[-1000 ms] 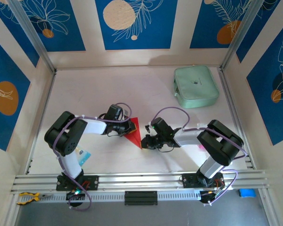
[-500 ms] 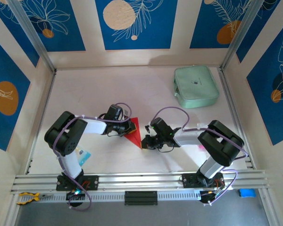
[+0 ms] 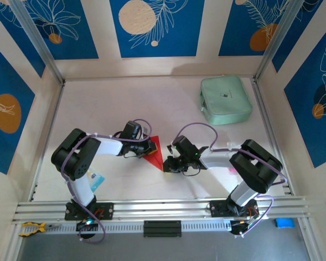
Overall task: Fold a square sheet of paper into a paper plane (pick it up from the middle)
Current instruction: Fourth fold the wing at the center of the table.
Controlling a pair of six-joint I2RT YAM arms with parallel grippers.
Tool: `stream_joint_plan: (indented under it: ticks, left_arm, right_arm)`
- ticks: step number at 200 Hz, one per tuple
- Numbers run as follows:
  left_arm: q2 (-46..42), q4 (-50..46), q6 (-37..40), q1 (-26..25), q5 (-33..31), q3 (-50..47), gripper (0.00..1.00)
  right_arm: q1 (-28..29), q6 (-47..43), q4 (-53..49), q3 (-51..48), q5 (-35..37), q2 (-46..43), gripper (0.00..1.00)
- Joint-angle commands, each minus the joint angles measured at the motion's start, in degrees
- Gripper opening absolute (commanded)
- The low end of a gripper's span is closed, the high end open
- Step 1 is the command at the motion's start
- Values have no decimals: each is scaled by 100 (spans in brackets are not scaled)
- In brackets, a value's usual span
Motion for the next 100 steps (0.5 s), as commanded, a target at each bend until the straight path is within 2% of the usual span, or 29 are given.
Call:
stream_joint_plan:
  ticks: [1,29,78,100]
  left_arm:
    - [205,-209,11,11,-286,-159,4]
    - [205,-210,10,11,-287,-159,4]
    - [166,-220,24,16,-302,-185,4]
    - [170,-222,27,12,-302,-194,4]
  right_arm:
    - [89,-118,-817,-32,81,39,14]
    - [86,-123,-878,-31,130,34,14]
    - [83,-41,-895,-67,191,40,5]
    - [42,-10,-816,-88,117,-123,10]
